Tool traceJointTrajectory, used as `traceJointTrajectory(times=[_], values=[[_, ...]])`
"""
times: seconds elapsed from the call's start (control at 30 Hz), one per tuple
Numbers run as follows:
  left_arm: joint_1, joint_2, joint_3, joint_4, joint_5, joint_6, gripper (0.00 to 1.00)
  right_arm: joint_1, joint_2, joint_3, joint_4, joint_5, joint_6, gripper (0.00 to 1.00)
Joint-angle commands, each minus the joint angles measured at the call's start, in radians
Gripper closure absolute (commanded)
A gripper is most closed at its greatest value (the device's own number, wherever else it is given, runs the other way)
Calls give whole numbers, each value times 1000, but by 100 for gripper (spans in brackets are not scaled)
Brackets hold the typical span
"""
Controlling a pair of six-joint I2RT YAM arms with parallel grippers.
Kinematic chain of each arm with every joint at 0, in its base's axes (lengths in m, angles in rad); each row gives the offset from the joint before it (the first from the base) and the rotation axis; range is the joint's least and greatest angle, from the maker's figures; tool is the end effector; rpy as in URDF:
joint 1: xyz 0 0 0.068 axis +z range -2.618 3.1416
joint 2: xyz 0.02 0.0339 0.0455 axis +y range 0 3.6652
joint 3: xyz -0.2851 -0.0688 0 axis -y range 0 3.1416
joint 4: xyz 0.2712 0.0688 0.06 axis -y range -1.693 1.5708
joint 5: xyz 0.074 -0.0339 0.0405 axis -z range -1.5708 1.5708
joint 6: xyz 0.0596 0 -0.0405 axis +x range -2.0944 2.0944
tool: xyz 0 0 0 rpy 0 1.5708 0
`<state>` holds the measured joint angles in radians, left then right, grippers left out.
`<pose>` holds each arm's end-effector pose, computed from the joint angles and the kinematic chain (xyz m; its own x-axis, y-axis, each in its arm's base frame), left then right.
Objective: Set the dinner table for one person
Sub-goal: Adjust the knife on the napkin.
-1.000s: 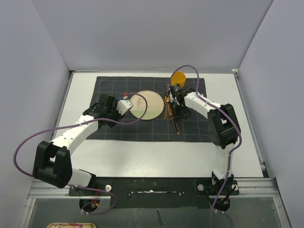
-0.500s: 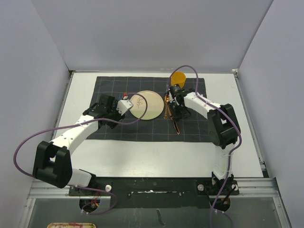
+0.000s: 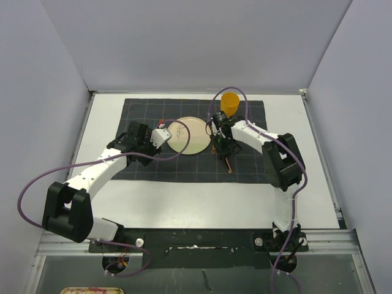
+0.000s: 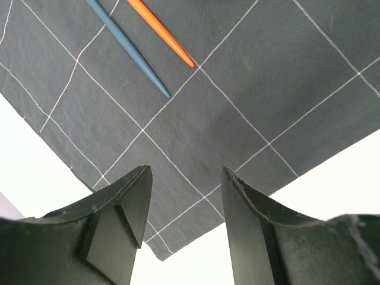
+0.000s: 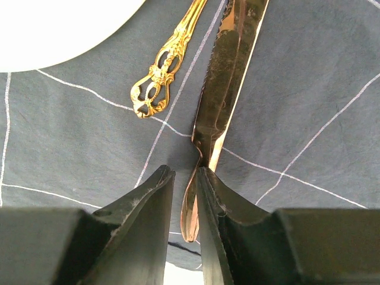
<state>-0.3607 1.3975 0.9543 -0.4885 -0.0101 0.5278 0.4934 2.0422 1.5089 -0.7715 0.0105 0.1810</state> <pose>0.3008 -0.1128 0.2250 -0.4739 0.7170 -0.5112 0.6782 0.6675 0.3074 0.3954 0.2119 0.1524 -0.9207 -0.2907 -0.2604 -0.3105 0.9498 0.0374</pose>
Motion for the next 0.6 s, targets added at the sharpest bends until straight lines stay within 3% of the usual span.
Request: traceJointTrajectory(times=[0.0, 0.57], values=[[-5, -37, 23, 46, 15, -6, 51, 6, 25, 30, -1, 19, -20, 74], [-4, -35, 15, 45, 17, -7, 51, -1, 9, 10, 12, 29, -36, 73]])
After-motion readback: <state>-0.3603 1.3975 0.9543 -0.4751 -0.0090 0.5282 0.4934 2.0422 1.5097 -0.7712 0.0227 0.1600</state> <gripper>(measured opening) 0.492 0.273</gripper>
